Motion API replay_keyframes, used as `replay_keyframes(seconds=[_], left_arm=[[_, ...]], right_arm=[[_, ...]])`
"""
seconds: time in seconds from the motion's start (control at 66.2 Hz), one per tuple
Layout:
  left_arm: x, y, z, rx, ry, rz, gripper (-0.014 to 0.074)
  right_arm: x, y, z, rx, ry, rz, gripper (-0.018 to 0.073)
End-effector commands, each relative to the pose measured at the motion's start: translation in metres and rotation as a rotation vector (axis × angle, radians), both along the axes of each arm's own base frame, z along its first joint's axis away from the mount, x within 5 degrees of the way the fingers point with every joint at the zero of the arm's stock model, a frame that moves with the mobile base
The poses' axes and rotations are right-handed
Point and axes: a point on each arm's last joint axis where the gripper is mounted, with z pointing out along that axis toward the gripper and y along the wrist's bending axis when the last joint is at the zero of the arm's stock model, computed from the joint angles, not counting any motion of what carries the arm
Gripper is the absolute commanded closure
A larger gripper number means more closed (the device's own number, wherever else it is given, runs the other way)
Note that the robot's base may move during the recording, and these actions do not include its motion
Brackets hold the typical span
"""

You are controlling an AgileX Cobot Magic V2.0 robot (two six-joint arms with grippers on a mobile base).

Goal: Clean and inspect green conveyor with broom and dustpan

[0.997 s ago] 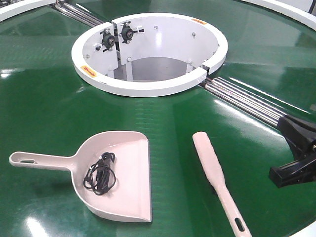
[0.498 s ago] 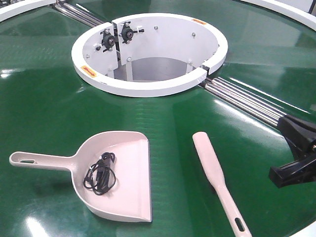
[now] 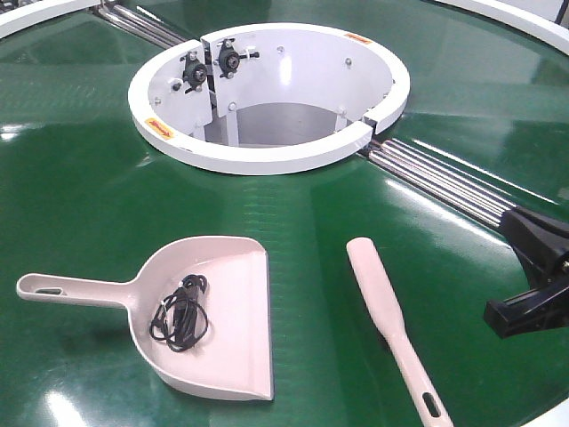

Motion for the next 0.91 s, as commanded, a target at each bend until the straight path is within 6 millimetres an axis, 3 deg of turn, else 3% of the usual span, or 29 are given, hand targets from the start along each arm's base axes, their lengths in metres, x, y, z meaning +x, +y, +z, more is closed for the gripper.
replay_keyframes(seconds=[0.0, 0.619, 0.891], left_arm=[[0.000, 0.000, -0.001, -0.019, -0.060, 0.003, 0.0619], [0.000, 0.000, -0.001, -0.019, -0.060, 0.003, 0.0619], [0.000, 0.000, -0.001, -0.019, -0.060, 0.003, 0.0619]], right_arm=[[0.001, -0.001, 0.016, 0.014, -0.109, -0.007, 0.0564], [0.000, -0.002, 0.019, 0.032, -0.125, -0.015, 0.0564], [-0.027, -0.037, 0.021, 0.089, -0.062, -0.247, 0.0564]])
